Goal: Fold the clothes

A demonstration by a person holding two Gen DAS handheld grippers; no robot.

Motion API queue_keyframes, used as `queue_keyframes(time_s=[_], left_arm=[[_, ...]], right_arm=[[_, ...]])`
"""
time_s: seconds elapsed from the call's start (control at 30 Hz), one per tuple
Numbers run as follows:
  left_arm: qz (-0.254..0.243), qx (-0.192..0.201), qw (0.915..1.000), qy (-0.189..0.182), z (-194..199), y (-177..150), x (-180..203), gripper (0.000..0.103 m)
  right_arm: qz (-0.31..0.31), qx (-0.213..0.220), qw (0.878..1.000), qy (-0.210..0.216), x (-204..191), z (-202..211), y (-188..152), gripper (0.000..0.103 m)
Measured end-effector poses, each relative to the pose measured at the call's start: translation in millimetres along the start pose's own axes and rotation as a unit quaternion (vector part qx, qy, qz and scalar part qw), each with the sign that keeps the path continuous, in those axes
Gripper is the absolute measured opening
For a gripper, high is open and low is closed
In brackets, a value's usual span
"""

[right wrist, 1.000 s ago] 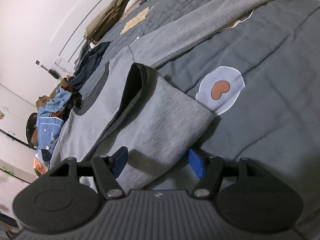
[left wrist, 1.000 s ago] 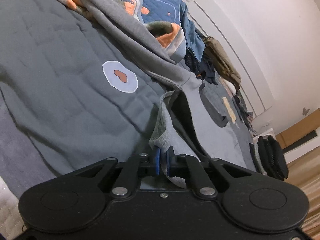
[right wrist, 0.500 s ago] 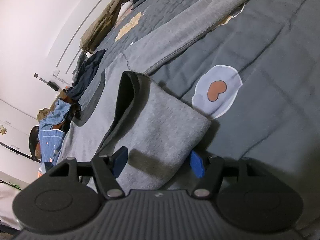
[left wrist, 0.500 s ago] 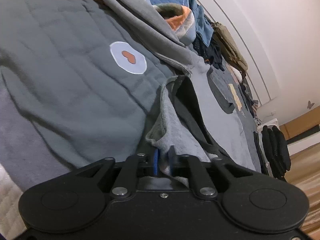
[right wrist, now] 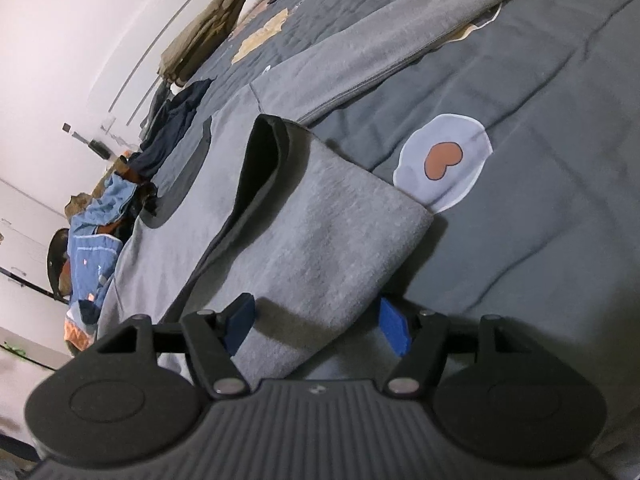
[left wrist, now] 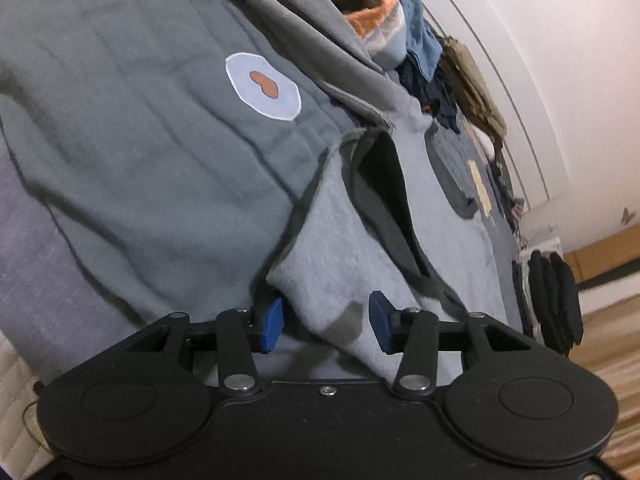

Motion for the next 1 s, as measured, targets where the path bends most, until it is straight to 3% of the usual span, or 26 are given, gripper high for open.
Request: queue_keyframes(time_s=[0.1, 0.17, 0.27, 0.53, 1.0], left_arm=[[-0.017, 0.003, 0.9998, 0.003, -4, 0, 4, 0.038], [-0.021, 0.005, 0.9998, 0.002, -5, 0, 5, 0.021], [-0.036, 0.012, 0.9993, 0.002, -6, -1, 9, 0.01], [-0.072, 0.019, 0.9972, 0.012, -2, -6, 14, 0.01], [-0.09, 0.018, 0.9954, 0.027, -4, -9, 12, 0.01]], right_arm=[[-0.006, 0.004, 1.0, 0.001, 0, -3, 1, 0.07], [-0.001, 0.005, 1.0, 0.0, -3, -4, 2, 0.072], [0.009, 0.006, 1.0, -0.002, -6, -7, 2, 0.074], [0.013, 0.0, 1.0, 0.007, -11, -3, 2, 0.074], [0.114, -0.055, 0.991, 0.042, -54, 15, -13, 0.074]])
Point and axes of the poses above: each gripper's, at about its wrist camera, not at the fingertips, and z roughly against the way its jaws point, x to its right, y to its top, the point moved 5 cm from there along -z, roughly the way its jaws point, and after that the axes turned 12 degrees about z, right-handed, at the moved point
